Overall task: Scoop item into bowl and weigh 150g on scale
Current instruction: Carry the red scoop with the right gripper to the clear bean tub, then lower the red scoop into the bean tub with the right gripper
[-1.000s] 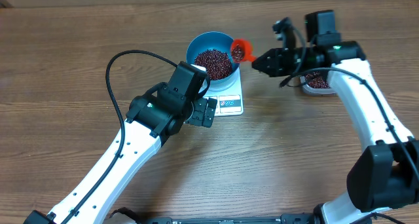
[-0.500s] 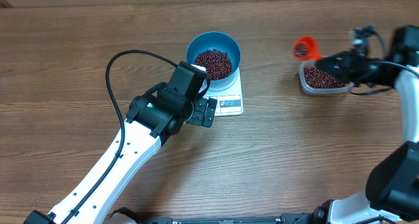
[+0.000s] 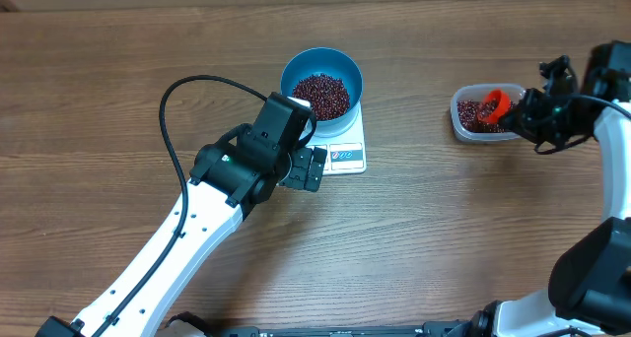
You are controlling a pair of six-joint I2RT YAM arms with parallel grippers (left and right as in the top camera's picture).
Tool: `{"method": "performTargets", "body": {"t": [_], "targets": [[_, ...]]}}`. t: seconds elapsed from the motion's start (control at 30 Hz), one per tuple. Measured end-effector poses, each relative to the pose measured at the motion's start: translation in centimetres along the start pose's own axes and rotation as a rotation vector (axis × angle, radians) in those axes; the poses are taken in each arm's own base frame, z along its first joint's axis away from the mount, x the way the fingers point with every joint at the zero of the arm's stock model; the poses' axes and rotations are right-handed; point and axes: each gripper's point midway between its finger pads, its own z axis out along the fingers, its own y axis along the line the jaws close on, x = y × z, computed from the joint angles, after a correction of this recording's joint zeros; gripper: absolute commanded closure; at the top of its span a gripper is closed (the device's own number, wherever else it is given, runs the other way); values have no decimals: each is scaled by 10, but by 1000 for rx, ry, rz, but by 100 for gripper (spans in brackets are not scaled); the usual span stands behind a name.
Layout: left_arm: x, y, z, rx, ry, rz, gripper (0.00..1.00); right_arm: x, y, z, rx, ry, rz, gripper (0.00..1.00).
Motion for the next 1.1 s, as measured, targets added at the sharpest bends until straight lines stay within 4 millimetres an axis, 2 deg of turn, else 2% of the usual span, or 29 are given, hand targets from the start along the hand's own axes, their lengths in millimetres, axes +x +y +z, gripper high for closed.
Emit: {"method": "performTargets", "body": {"t": [0.27, 0.53, 0.77, 1.1], "targets": [[0, 0, 0, 0, 0, 0, 0, -1, -2, 12, 270, -20, -40, 96], [0, 0, 0, 0, 0, 0, 0, -2, 2, 10, 550, -70, -153, 96], [0, 0, 0, 0, 0, 0, 0, -6, 0, 4, 647, -102, -184, 96], [0, 0, 0, 0, 0, 0, 0, -7, -5, 0, 686, -112, -180, 96]]}}
